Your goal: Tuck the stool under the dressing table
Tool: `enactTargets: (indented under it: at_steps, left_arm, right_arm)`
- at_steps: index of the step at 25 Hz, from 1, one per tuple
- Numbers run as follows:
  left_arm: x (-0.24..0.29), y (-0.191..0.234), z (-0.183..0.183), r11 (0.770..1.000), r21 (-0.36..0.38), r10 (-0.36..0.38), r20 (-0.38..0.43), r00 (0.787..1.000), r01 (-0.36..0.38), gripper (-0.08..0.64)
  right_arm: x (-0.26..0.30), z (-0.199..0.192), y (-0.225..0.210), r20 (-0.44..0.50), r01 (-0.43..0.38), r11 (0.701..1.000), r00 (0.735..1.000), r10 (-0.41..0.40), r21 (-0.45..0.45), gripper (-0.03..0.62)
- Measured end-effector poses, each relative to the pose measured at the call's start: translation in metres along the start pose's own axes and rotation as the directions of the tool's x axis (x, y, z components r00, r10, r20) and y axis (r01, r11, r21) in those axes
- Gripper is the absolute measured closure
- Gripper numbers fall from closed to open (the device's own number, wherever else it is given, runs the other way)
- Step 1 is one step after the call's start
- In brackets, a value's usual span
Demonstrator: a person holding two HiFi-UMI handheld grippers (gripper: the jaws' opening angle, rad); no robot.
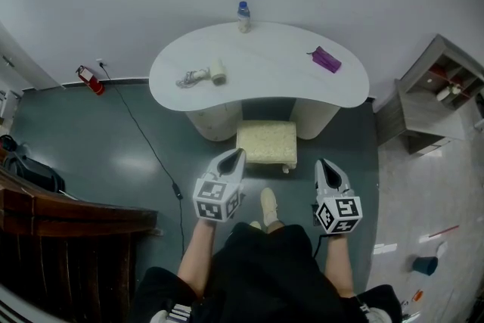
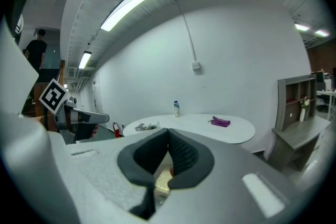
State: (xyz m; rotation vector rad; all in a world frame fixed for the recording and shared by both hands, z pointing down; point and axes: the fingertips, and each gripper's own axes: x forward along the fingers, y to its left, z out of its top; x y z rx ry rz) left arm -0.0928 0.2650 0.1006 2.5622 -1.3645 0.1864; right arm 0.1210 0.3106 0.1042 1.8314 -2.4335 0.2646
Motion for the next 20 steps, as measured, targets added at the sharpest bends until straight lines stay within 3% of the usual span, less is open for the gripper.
enactTargets:
  at_steps: [20]
  left_arm:
    - [0.005,0.003,-0.013,1.000,-0.005,-0.001,-0.031,1.000,0.001,0.555]
  right_arm:
    - [0.005,-0.006,-0.001,-0.008,-0.004,1.000,1.000,0.004,0.025,0.589]
